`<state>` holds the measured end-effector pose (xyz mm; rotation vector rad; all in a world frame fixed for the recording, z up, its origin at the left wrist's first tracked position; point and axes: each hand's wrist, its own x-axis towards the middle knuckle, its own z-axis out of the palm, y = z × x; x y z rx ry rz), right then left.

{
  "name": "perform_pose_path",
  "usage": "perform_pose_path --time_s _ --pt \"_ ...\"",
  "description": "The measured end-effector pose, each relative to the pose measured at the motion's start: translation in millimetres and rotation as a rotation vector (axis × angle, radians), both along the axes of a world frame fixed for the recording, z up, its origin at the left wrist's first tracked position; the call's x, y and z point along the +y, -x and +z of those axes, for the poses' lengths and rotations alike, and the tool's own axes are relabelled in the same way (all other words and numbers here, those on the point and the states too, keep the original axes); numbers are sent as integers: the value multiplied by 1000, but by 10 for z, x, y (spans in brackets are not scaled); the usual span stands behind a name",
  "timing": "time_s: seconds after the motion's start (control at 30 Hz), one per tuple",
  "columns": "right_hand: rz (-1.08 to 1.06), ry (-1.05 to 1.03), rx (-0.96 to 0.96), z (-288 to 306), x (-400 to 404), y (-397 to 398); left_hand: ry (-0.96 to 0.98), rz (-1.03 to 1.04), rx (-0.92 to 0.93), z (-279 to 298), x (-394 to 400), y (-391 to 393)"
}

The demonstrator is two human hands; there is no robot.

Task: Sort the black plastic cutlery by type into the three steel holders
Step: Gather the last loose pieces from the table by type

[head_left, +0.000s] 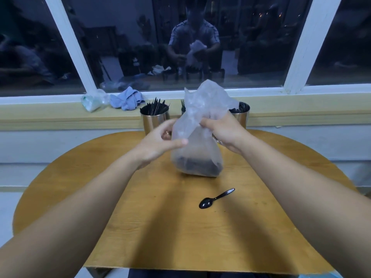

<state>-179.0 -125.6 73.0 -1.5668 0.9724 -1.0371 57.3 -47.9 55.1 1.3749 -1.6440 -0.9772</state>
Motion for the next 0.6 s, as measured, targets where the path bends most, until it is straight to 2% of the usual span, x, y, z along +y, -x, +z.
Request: perform_pose_path --time_s 0.07,0.1,0.3,0.4,0.5,0.6 --pt "8 -97 -147 52 11 -29 35 25 -165 -155 8 13" --pt "13 -148 -209 77 33 -52 61 63 -167 -207 -19 56" --pt "103 -336 -525 -8 51 -15 158 266 29 -244 -144 184" --pt "149 -234 -426 -75 143 16 171 254 123 -78 -171 237" --pt "103 -169 -311 -175 208 -51 104 116 245 60 -145 342" --pt "-35 -195 -292 -171 220 -80 119 61 185 82 -131 372"
